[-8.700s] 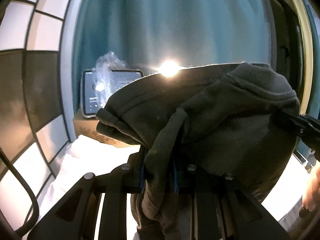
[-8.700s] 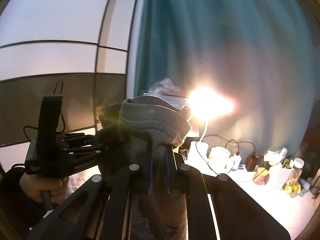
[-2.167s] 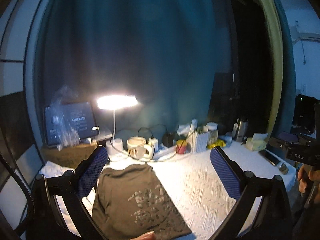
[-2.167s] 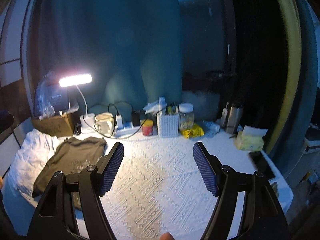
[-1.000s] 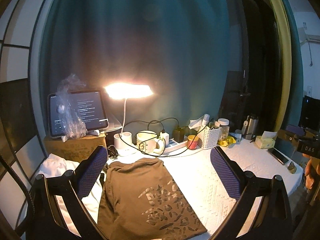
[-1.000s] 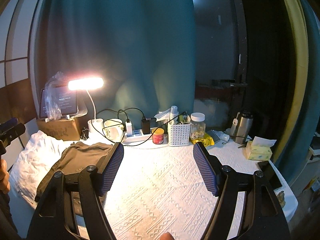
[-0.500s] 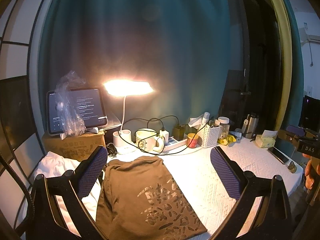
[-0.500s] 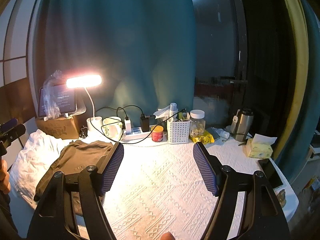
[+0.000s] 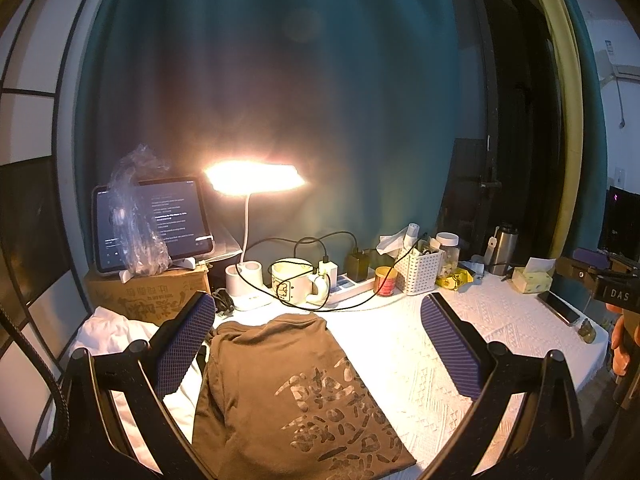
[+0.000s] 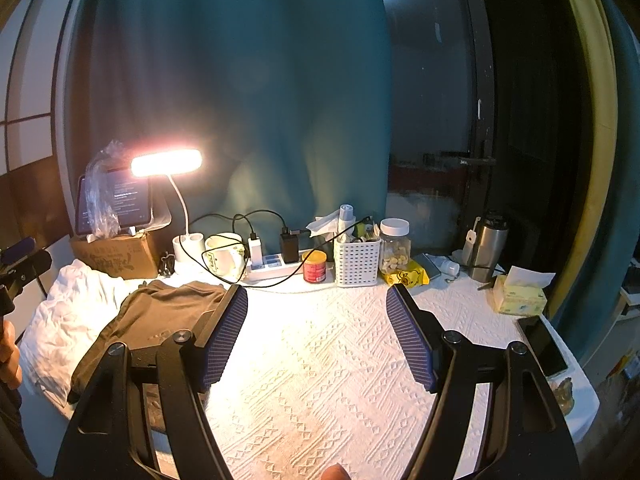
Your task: Fold small clothes
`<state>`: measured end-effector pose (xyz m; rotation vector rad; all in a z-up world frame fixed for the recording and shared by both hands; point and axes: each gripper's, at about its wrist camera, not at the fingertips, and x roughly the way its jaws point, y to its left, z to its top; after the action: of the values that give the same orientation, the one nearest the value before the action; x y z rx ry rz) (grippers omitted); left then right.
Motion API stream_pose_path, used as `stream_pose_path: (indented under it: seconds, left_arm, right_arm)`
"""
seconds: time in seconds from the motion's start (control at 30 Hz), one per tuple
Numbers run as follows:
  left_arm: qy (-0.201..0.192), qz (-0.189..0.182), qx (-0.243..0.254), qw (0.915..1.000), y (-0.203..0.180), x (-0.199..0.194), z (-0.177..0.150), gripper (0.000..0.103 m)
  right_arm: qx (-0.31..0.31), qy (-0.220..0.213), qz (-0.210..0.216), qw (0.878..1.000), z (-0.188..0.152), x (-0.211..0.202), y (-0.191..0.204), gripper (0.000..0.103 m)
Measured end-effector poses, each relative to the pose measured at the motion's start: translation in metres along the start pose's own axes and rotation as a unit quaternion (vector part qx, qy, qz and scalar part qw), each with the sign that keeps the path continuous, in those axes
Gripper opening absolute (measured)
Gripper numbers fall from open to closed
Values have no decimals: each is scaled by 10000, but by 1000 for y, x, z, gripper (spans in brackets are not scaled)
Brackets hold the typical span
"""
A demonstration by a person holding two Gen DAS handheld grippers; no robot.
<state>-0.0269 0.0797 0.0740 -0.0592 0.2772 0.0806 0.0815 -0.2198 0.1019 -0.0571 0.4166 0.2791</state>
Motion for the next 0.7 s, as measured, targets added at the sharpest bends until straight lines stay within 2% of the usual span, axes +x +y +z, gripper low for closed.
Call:
stream_pose_path:
  seconds: [0.7]
  left_arm:
    - [63, 7, -2, 10000, 6, 7, 0, 102]
  right_arm:
    - [9, 27, -38, 10000, -3, 4, -3, 75]
